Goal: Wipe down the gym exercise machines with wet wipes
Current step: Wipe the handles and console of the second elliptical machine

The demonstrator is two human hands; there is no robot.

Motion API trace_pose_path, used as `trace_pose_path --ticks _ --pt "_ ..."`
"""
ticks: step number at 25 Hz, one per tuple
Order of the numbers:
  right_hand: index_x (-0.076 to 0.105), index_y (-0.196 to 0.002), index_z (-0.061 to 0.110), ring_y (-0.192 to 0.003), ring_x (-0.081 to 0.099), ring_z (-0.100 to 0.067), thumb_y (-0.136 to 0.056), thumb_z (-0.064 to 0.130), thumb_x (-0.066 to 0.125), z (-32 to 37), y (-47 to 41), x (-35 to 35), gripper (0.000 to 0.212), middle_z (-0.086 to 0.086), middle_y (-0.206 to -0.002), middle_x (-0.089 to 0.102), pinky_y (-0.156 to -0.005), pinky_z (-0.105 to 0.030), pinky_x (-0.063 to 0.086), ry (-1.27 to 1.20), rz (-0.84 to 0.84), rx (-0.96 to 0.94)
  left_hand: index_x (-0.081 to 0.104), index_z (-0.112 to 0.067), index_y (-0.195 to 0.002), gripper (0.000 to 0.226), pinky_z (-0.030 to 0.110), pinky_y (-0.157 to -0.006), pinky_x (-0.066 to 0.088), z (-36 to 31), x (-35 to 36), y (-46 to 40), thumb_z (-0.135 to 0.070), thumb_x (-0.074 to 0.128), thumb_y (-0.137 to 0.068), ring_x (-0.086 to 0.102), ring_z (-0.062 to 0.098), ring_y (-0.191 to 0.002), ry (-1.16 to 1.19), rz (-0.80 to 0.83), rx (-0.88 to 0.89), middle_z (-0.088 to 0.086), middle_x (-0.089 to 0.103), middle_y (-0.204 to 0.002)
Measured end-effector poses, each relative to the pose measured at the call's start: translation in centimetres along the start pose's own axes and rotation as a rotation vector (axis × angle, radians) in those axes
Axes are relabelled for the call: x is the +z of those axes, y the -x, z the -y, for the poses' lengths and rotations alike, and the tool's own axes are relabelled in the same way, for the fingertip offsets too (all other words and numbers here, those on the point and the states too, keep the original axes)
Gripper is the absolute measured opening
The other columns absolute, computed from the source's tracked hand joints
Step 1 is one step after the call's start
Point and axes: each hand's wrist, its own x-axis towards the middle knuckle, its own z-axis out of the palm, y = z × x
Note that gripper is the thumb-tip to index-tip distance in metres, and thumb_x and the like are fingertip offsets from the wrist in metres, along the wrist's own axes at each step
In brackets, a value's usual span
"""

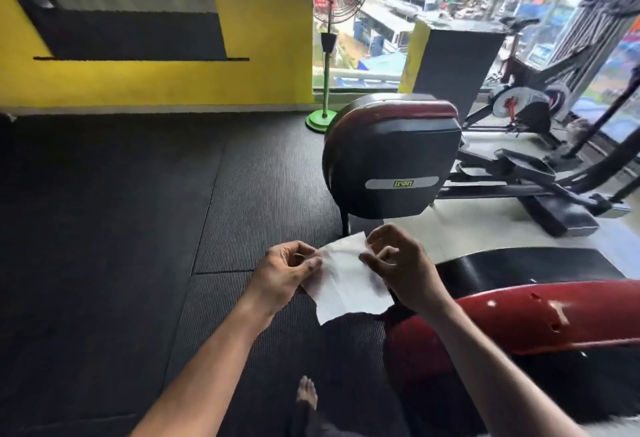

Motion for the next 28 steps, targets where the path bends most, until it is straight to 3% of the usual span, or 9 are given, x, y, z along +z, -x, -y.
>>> trace_pose_path --ticks 4,6,9,12,14,18,21,24,28 --pt "0.057 -0.094 0.03 -0.062 0.062 -0.005 -0.088 0.015 0.078 -2.1 -7.4 2.5 0.027 0.019 -0.085 0.064 -0.058 -0.021 0.049 0.044 -0.083 0.034 0.061 -0.029 -0.13 0.032 0.032 -0.078 0.061 -2.3 -3.4 -9.4 -0.02 0.069 -0.099 0.076 0.019 -0.092 0.026 0.097 -0.083 0.002 0.079 -0.092" --pt "0.055 -0.096 0.032 -0.064 0.065 -0.007 -0.088 0.015 0.078 -2.6 -10.9 4.1 0.029 0.018 -0.086 0.065 -0.06 -0.024 0.053 0.062 -0.126 0.021 0.059 -0.039 -0.128 0.036 0.04 -0.084 0.063 -3.5 -5.4 -14.2 -0.015 0.065 -0.102 0.074 0.025 -0.1 0.015 0.135 -0.123 0.008 0.075 -0.102" --pt "0.053 -0.098 0.03 -0.067 0.069 -0.006 -0.088 0.018 0.079 -3.2 -16.1 6.1 0.03 0.017 -0.084 0.069 -0.063 -0.024 0.058 0.062 -0.127 0.062 0.065 -0.026 -0.12 0.027 0.031 -0.074 0.062 -4.8 -7.9 -19.6 -0.006 0.061 -0.102 0.073 0.023 -0.094 0.04 0.159 -0.188 0.014 0.069 -0.107" --pt "0.053 -0.1 0.026 -0.068 0.069 -0.003 -0.088 0.02 0.079 -3.5 -21.6 7.7 0.029 0.019 -0.083 0.07 -0.064 -0.021 0.056 0.095 -0.137 0.058 0.074 -0.01 -0.112 0.017 0.035 -0.079 0.063 -5.7 -9.7 -25.4 -0.005 0.062 -0.101 0.076 0.023 -0.095 0.111 0.239 -0.22 0.013 0.076 -0.108" --pt "0.053 -0.102 0.025 -0.066 0.068 -0.003 -0.09 0.019 0.076 -4.1 -25.9 8.9 0.027 0.016 -0.081 0.07 -0.067 -0.027 0.058 0.088 -0.147 0.074 0.076 -0.007 -0.111 0.022 0.039 -0.084 0.064 -6.0 -11.0 -30.0 0.0 0.058 -0.103 0.075 0.021 -0.094 0.1 0.288 -0.241 0.013 0.077 -0.11" --pt "0.053 -0.102 0.03 -0.069 0.07 -0.016 -0.094 0.014 0.069 -4.9 -32.9 10.3 0.024 0.005 -0.083 0.071 -0.07 -0.042 0.06 0.058 -0.216 0.147 0.074 -0.006 -0.122 0.03 0.036 -0.085 0.064 -7.6 -12.8 -38.4 0.008 0.057 -0.101 0.074 0.023 -0.102 0.086 0.419 -0.235 0.02 0.071 -0.127" --pt "0.054 -0.109 0.032 -0.075 0.072 -0.015 -0.087 0.017 0.079 -4.5 -37.8 10.8 0.036 0.005 -0.09 0.073 -0.071 -0.035 0.06 -0.02 -0.243 0.191 0.066 -0.004 -0.131 0.033 0.035 -0.087 0.064 -9.4 -13.7 -44.7 0.009 0.056 -0.101 0.074 0.019 -0.1 0.119 0.519 -0.214 0.018 0.068 -0.129" --pt "0.055 -0.11 0.028 -0.077 0.072 -0.009 -0.081 0.017 0.086 -5.3 -41.5 10.8 0.044 0.003 -0.09 0.074 -0.07 -0.024 0.059 0.017 -0.398 0.226 0.059 -0.004 -0.137 0.038 0.028 -0.087 0.061 -11.1 -12.2 -49.6 0.009 0.053 -0.102 0.071 0.014 -0.092 0.105 0.679 -0.214 0.013 0.068 -0.12" --pt "0.059 -0.107 0.027 -0.076 0.07 -0.009 -0.084 0.007 0.079 -7.4 -44.6 8.8 0.036 0.002 -0.088 0.073 -0.071 -0.033 0.059 0.038 -0.543 0.266 0.051 -0.015 -0.144 0.048 0.031 -0.09 0.061 -12.5 -9.5 -55.8 0.01 0.049 -0.104 0.076 0.017 -0.1 0.028 0.806 -0.188 0.01 0.075 -0.118"
